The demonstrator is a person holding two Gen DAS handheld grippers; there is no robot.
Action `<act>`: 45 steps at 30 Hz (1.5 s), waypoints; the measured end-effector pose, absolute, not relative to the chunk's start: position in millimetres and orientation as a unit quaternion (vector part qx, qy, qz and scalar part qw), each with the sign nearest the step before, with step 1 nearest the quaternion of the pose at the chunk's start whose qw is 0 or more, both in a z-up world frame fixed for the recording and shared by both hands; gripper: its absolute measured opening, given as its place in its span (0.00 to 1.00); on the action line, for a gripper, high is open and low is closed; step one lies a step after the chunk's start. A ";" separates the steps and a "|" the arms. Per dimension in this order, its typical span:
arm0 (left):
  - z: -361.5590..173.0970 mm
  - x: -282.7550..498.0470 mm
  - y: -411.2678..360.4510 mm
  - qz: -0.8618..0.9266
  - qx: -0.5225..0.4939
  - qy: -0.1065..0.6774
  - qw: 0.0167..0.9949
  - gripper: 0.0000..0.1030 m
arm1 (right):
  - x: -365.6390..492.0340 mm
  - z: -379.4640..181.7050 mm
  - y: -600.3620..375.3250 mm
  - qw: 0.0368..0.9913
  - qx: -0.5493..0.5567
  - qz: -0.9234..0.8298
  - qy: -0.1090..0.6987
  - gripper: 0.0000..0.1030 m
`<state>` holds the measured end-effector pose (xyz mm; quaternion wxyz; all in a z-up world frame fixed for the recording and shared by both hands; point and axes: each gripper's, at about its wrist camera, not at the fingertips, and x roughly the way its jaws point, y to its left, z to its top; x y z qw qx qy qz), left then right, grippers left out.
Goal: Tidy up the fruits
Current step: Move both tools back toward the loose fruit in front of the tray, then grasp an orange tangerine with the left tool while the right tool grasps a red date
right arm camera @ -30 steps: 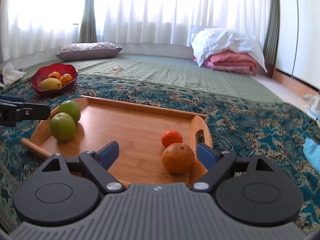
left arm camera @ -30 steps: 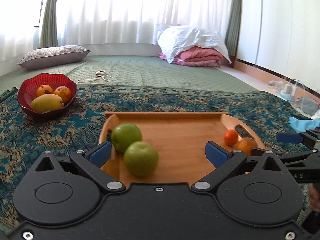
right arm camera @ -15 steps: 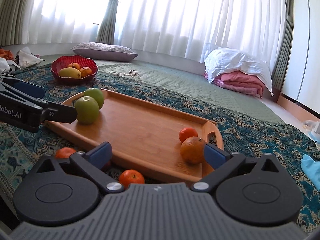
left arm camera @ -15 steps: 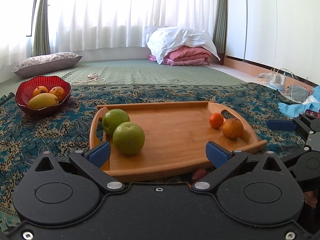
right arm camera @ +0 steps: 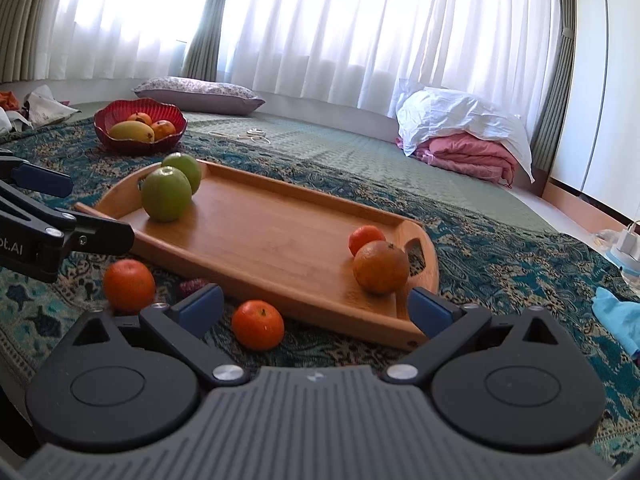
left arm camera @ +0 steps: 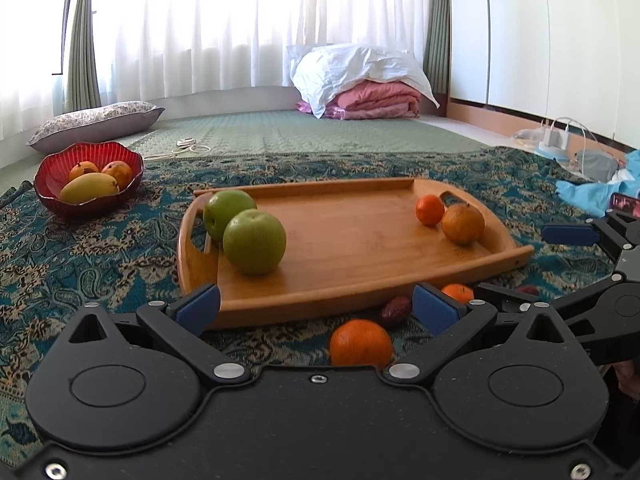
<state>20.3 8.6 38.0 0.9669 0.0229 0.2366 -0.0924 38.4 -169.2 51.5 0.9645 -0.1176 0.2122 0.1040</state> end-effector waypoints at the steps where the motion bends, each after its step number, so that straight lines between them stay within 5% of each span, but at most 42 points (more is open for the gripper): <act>1: 36.5 20.0 8.0 -0.092 0.024 0.239 0.966 1.00 | 37.4 49.9 -169.5 0.964 -0.118 0.102 0.213 1.00; 15: 17.2 14.1 -3.5 -0.097 0.042 0.259 0.960 0.98 | 35.5 31.8 -180.3 0.956 -0.072 0.091 0.268 0.98; 26: 9.5 16.8 -19.0 -0.099 0.053 0.272 0.956 0.76 | 38.8 24.8 -193.0 0.955 -0.029 0.054 0.289 0.91; 38: 6.6 25.4 -15.9 -0.111 0.020 0.293 0.949 0.50 | 38.6 23.6 -188.0 0.955 -0.037 0.054 0.290 0.69; 45: 9.4 25.3 -17.6 -0.106 0.018 0.286 0.952 0.36 | 40.6 24.3 -188.5 0.956 -0.033 0.037 0.290 0.36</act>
